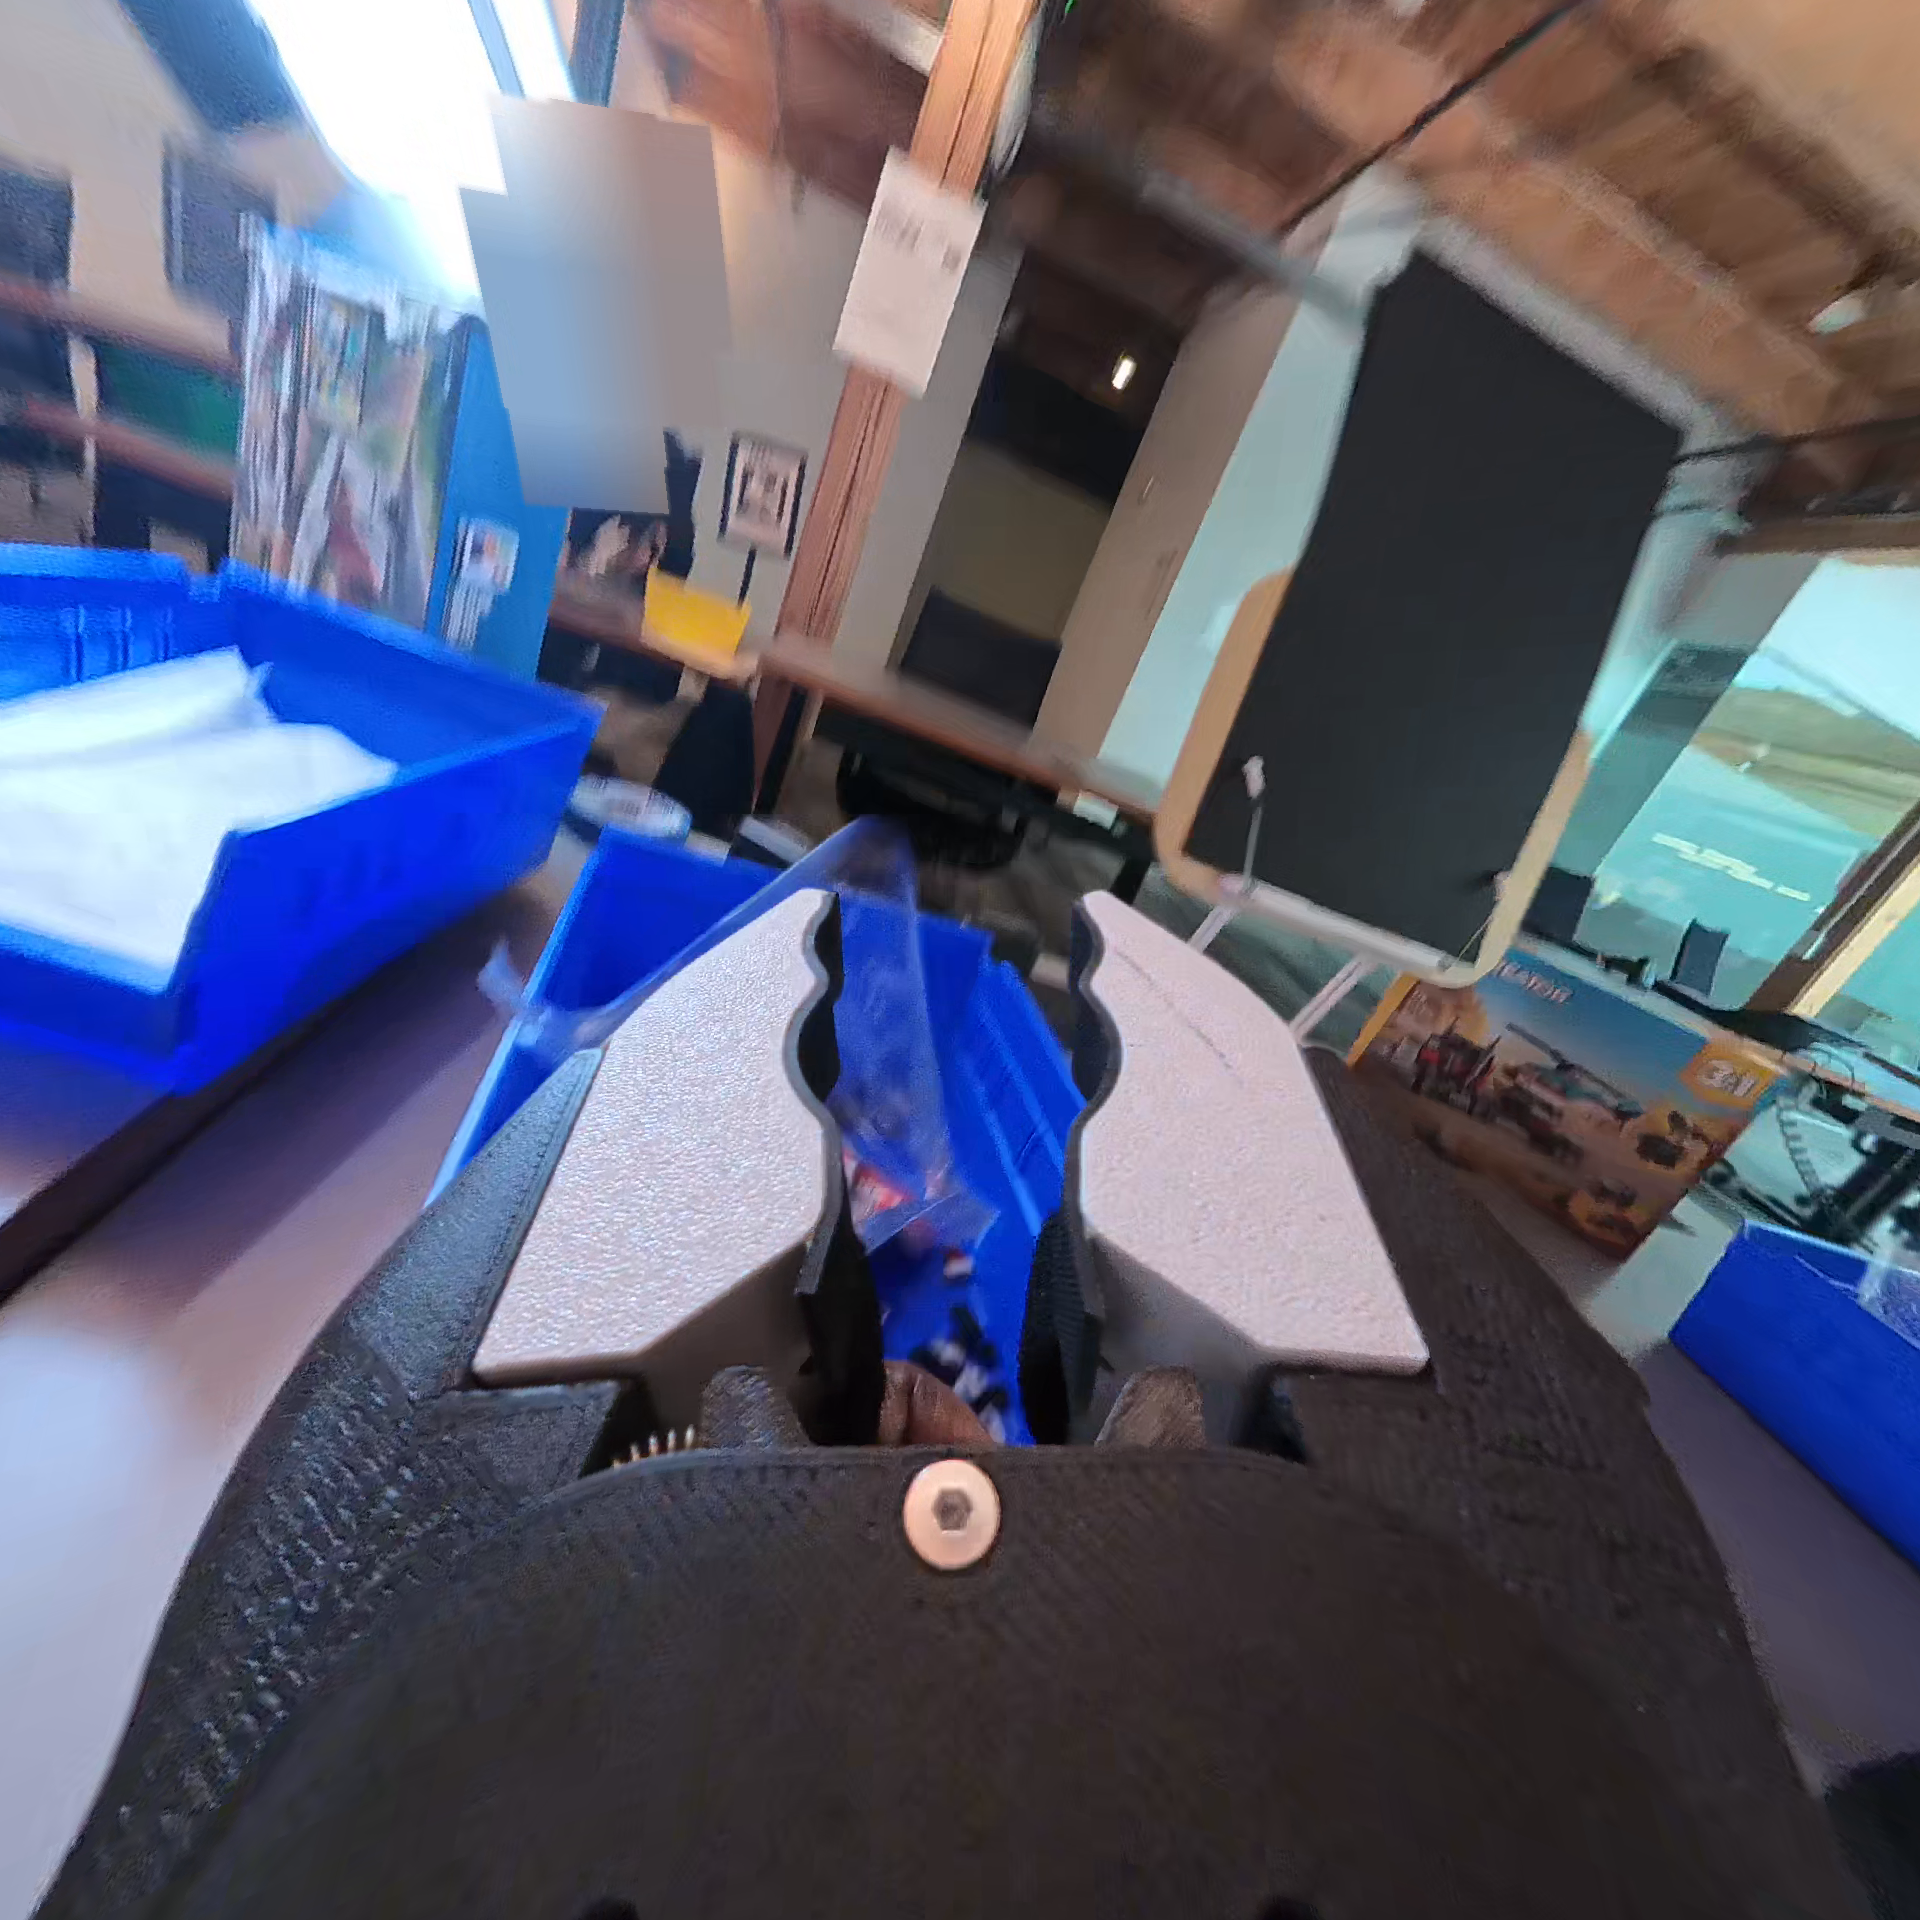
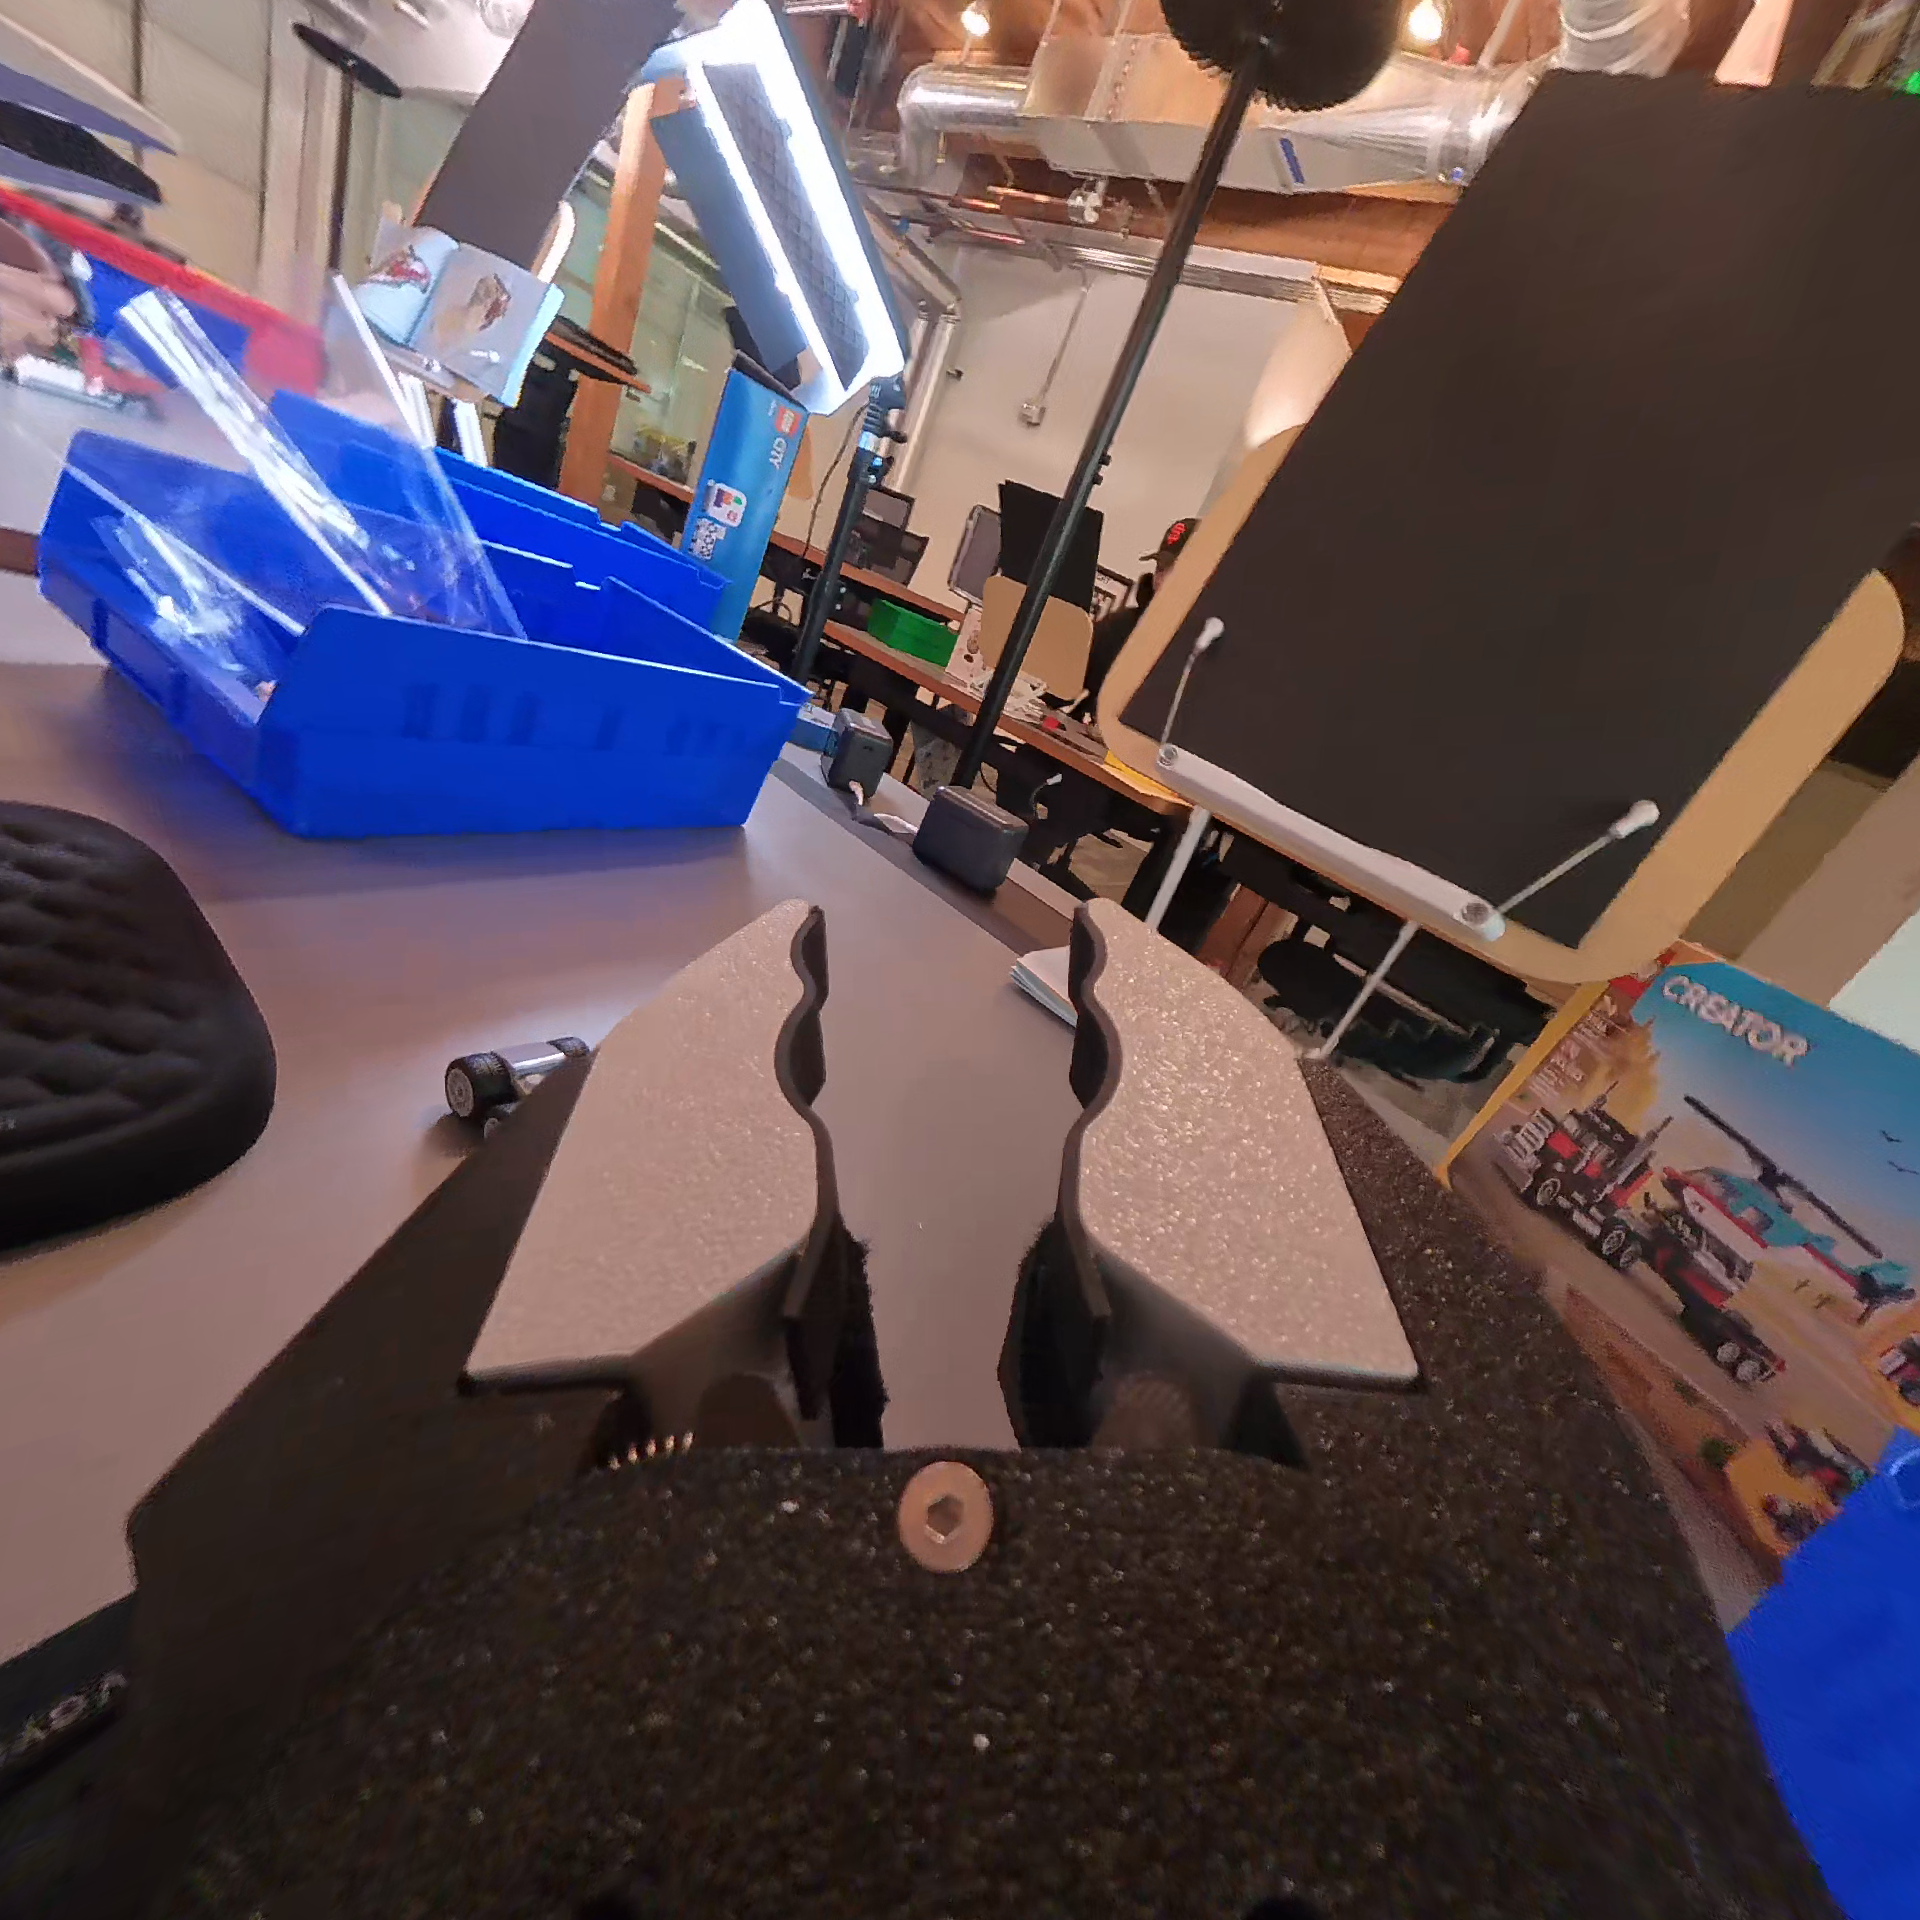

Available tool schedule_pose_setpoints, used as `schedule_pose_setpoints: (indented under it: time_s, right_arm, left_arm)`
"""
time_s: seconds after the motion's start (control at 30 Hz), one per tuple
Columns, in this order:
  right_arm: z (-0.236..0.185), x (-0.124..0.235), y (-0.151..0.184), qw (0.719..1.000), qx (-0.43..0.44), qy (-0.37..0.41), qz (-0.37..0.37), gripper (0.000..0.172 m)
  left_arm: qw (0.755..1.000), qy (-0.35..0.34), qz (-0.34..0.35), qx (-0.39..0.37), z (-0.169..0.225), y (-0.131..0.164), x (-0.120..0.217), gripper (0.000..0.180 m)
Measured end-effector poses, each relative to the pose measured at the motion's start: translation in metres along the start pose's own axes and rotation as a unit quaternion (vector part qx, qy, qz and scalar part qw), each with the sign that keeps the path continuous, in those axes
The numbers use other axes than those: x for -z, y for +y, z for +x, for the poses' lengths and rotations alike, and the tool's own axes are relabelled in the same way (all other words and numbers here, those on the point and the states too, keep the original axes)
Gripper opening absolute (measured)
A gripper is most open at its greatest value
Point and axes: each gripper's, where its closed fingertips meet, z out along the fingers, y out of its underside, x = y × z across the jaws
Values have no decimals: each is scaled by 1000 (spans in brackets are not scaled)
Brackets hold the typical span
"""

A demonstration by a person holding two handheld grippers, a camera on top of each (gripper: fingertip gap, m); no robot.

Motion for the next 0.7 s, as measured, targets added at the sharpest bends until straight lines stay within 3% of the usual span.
schedule_pose_setpoints:
  time_s: [0.07, 0.13, 0.23, 0.33, 0.4, 0.5, 0.57, 0.6, 0.63, 0.67, 0.7]
  right_arm:
    - [10, 1, 6, 999, -34, 18, -11, 45]
    - [18, 2, 15, 996, -83, 28, -20, 47]
    - [22, 2, 19, 985, -173, 13, -6, 59]
    - [29, 3, 11, 971, -234, 10, 40, 94]
    - [37, 4, 4, 967, -241, 32, 70, 120]
    - [39, 4, 2, 970, -229, 40, 76, 138]
    - [30, 0, 4, 971, -230, 12, 64, 136]
    - [21, -2, 6, 970, -237, -16, 56, 127]
    - [7, -2, 7, 968, -240, -63, 41, 97]
    - [-13, 3, 10, 961, -239, -136, 11, 23]
    - [-30, 7, 9, 949, -240, -203, -9, 0]
  left_arm:
    - [998, 32, 32, -41, 29, -5, 1, 41]
    - [991, 101, -35, -87, 71, 19, -7, 41]
    - [953, 256, -133, -97, 147, 68, -14, 56]
    - [917, 345, -181, -93, 205, 110, -21, 100]
    - [897, 374, -190, -136, 231, 138, -27, 137]
    - [855, 427, -181, -233, 263, 174, -27, 141]
    - [808, 467, -231, -275, 274, 207, -19, 126]
    - [783, 482, -257, -298, 275, 222, -16, 118]
    - [760, 491, -279, -322, 273, 237, -15, 111]
    - [738, 495, -302, -344, 269, 249, -14, 95]
    - [719, 500, -327, -355, 264, 258, -11, 69]
